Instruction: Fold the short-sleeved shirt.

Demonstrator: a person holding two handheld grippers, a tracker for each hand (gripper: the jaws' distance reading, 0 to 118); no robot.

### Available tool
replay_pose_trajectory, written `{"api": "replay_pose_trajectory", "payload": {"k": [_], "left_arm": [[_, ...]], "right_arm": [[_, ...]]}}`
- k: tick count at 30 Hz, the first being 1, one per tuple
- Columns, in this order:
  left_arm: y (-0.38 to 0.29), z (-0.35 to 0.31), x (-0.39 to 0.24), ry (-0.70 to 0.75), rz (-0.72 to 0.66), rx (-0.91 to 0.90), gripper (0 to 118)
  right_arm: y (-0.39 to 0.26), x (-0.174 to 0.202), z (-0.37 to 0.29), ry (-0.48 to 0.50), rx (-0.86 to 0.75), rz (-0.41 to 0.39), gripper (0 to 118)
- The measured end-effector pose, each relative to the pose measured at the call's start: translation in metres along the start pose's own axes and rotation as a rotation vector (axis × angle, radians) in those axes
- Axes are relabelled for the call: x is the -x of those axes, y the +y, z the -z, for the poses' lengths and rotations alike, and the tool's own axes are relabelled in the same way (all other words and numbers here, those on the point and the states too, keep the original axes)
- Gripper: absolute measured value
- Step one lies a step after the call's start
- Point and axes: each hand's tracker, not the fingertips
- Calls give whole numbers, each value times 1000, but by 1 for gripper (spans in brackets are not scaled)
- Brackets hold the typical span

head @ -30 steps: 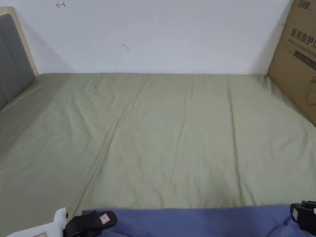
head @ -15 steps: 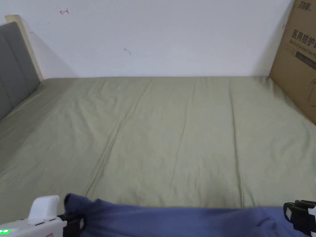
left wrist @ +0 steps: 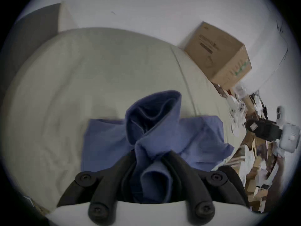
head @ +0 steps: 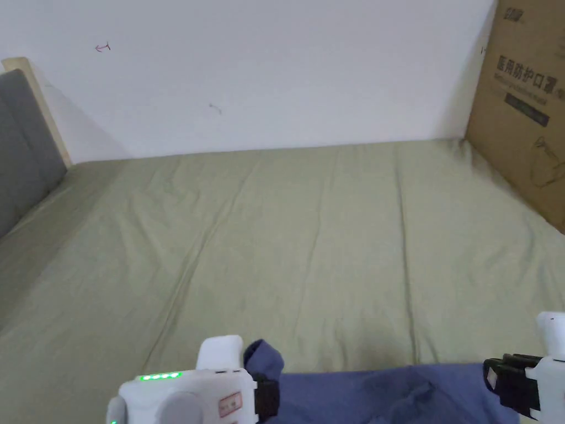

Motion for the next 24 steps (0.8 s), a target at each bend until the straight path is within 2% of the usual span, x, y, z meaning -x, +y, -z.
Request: {"api": "replay_pose_trajectory", "payload": {"k": [2, 3, 5, 6, 7, 9, 11, 12, 15, 16, 18, 19, 22, 24], "left_arm": [[-4, 19, -19, -56, -20, 21, 19], [-5, 28, -26, -106, -52, 39, 33], [-7, 38, -33, -174, -94, 83, 85], [-8, 41, -35, -212, -103, 102, 106], [-10, 40, -37, -216, -94, 100, 114], [-10, 27, -37, -206, -53, 50, 113], [-6, 13, -33, -136, -14, 21, 113], [-5, 5, -28, -78, -1, 0, 112], [0, -11, -12, -25, 1, -28, 94], [-1, -12, -8, -14, -11, -29, 79], [-3, -2, -3, 5, -42, 4, 4], [-6, 3, -4, -8, -66, 11, 0], [-15, 29, -17, -102, -50, 108, 0], [-23, 52, -32, -132, -31, 184, 0]], "right_arm": [[-1, -4, -3, -6, -3, -1, 0], [0, -7, -3, -9, -3, 1, 0], [0, -12, -5, -11, -3, 10, 0], [1, -14, -6, -10, -4, 16, 0], [1, -16, -8, -8, -7, 22, 0], [1, -19, -9, -6, -14, 26, 0], [0, -22, -9, -7, -17, 30, 0], [0, -23, -8, -3, -16, 32, 0], [0, -26, -6, 14, -14, 31, 0], [0, -26, -6, 15, -12, 28, 0], [-1, -29, -5, 19, -11, 31, 0], [-2, -30, -5, 24, -11, 35, 0], [-2, -32, -6, 21, -11, 33, 0], [-3, -32, -8, -26, -17, 14, 0]]}}
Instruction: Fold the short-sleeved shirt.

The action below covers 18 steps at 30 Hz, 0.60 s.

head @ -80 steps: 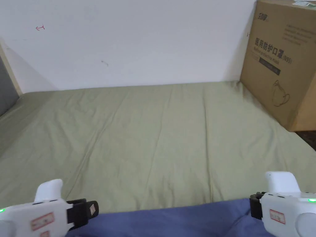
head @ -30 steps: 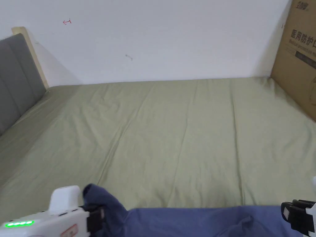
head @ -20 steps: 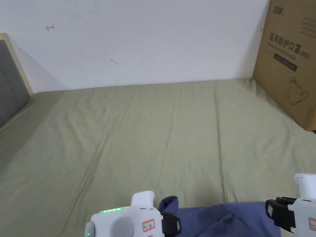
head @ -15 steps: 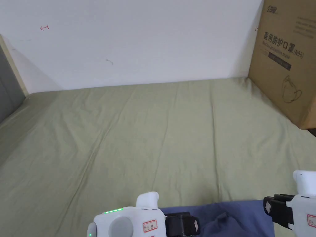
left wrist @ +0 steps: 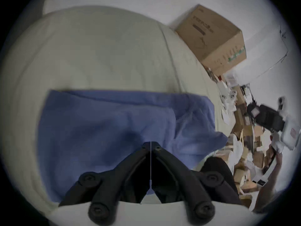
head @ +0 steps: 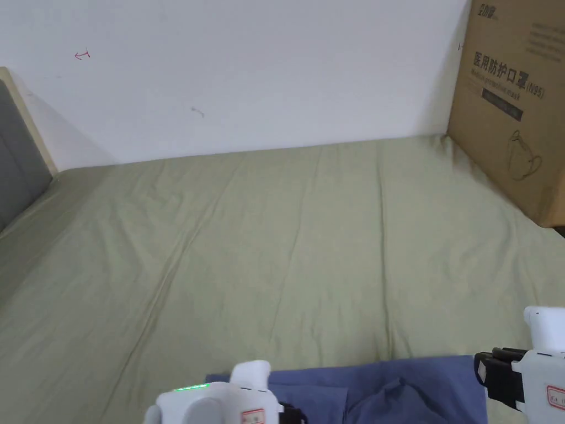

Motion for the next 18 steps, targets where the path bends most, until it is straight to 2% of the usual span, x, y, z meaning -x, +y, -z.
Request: {"api": "replay_pose_trajectory", "payload": {"k": [4, 6, 7, 10, 15, 17, 18], "left_arm": [[-11, 45, -20, -8, 35, 130, 0], [-11, 42, -27, -7, 50, 89, 0], [-7, 38, -26, -63, 26, 85, 0], [0, 18, -9, -256, -84, 75, 0], [15, -56, 57, -333, -174, -111, 2], [21, -82, 97, -368, -248, -136, 14], [23, -93, 122, -379, -292, -142, 29]], "right_arm": [[-1, 1, -3, 0, 1, -16, 0], [-1, 3, -4, -1, 5, -28, 0], [0, 3, -5, -2, 3, -32, 0], [1, 4, -8, 19, -8, -24, 0], [4, 4, -8, 15, -14, -28, 0], [4, 6, -5, -1, -3, -63, 0], [5, 8, -3, -7, 7, -74, 0]]}}
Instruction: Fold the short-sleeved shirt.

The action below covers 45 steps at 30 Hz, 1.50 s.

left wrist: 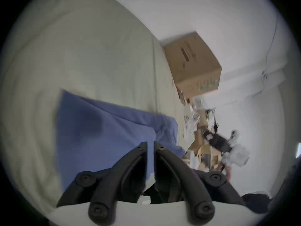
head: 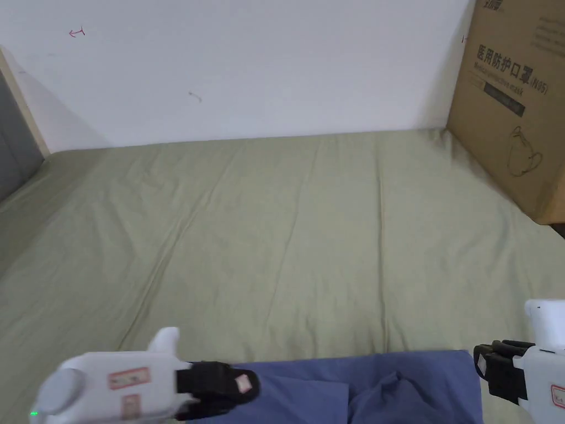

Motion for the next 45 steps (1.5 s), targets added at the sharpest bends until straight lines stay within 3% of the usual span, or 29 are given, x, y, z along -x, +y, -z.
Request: {"api": "replay_pose_trajectory", "payload": {"k": [1, 2, 3, 5, 6, 11, 16, 20, 21, 22, 23, 24, 25, 26, 27, 29, 35, 38, 39, 41, 45], "left_arm": [[6, -15, 13, 23, -22, -25, 63], [11, -26, 23, 48, -25, -40, 63], [15, -36, 37, 73, -24, -41, 73], [12, -40, 49, 102, -66, -17, 115], [12, -42, 63, 51, -97, -64, 118], [5, -5, 105, -52, -199, 59, 118], [-2, 46, 121, -358, -287, 161, 118], [-1, 68, 118, -360, -200, 214, 118], [1, 68, 121, -364, -210, 214, 111], [2, 67, 124, -356, -213, 209, 77], [3, 63, 129, -294, -219, 190, 26], [4, 60, 133, -173, -207, 182, 12], [0, 61, 142, 3, -155, 205, 12], [-3, 56, 148, -163, -233, 180, 12], [-3, 50, 139, -216, -257, 131, 12], [-6, 49, 121, -73, -154, 142, 13], [-3, -1, 64, 86, 11, 63, 13], [3, -43, 34, 367, 97, -2, 13], [5, -56, 21, 547, 176, -14, 13], [3, -71, 2, 724, 282, -41, 13], [1, -84, -22, 710, 282, -82, 13]], "right_arm": [[1, 1, 3, -2, 7, -4, 0], [1, 1, 4, -2, 12, -4, 0], [2, 3, 6, 0, 17, -3, 0], [5, 6, 9, 3, 23, 0, 0], [6, 10, 11, 8, 28, 1, 0], [13, 29, 18, 12, 52, -53, 0], [20, 47, 22, 30, 81, -95, 0], [24, 60, 24, 66, 91, -92, 0], [25, 63, 25, 66, 90, -103, 0], [26, 66, 26, 67, 88, -112, 0], [27, 69, 26, 72, 87, -117, 0], [28, 71, 27, 81, 87, -121, 0], [28, 73, 27, 88, 88, -123, 0], [29, 75, 27, 93, 88, -125, 0], [30, 76, 27, 97, 88, -127, 0], [30, 78, 26, 102, 83, -132, 0], [32, 78, 17, 122, 60, -135, 0], [30, 76, 12, 122, 40, -144, 0], [30, 75, 11, 125, 36, -143, 0], [27, 72, 10, 136, 33, -132, 0], [21, 66, 8, 149, 28, -105, 0]]}}
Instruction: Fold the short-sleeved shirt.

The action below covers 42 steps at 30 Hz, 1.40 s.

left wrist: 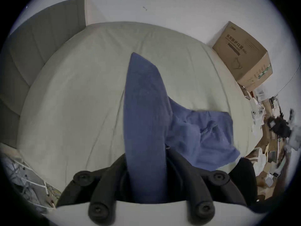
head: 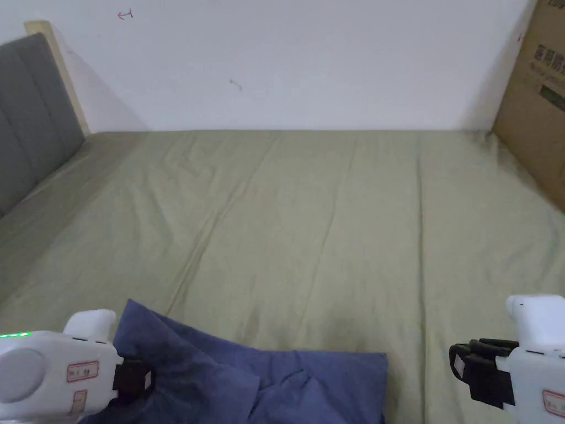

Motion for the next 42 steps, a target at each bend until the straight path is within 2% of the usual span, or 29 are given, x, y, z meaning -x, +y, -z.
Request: {"api": "replay_pose_trajectory", "payload": {"k": [6, 10, 12, 16, 18, 19, 21, 22, 26, 27, 28, 29, 31, 36, 40, 42], "left_arm": [[10, 15, -69, -275, -81, 26, 13], [12, 57, -126, -381, -65, 106, 13], [10, 81, -155, -404, -27, 154, 18], [-2, 120, -195, -463, -16, 259, 64], [-7, 124, -204, -491, -24, 254, 70], [-10, 122, -205, -510, -21, 248, 79], [-12, 114, -204, -547, -6, 225, 112], [-11, 107, -200, -575, -3, 192, 117], [-1, 83, -181, -485, 30, 125, 115], [3, 77, -177, -487, 46, 119, 110], [4, 73, -175, -469, 61, 110, 94], [5, 71, -176, -454, 73, 104, 69], [5, 77, -184, -424, 102, 120, 1], [-10, 114, -215, -463, 111, 231, 2], [-29, 158, -242, -409, 176, 302, 2], [-39, 176, -248, -399, 139, 354, 1]], "right_arm": [[-6, -11, -13, -8, -14, 27, 0], [-9, -20, -21, -13, -26, 67, 0], [-9, -24, -25, 3, -32, 94, 0], [-10, -26, -28, -6, -40, 94, 0], [-10, -27, -29, -2, -43, 96, 0], [-10, -28, -30, 1, -44, 98, 0], [-11, -29, -30, 4, -48, 102, 0], [-12, -30, -30, 5, -50, 103, 0], [-13, -33, -26, 11, -50, 111, 0], [-13, -34, -25, 12, -52, 115, 0], [-14, -36, -24, 14, -54, 119, 0], [-14, -36, -24, 15, -55, 123, 0], [-16, -38, -23, 13, -60, 132, 0], [-19, -46, -25, -2, -58, 141, 0], [-22, -54, -30, -20, -56, 154, 0], [-23, -57, -33, -28, -57, 160, 0]]}}
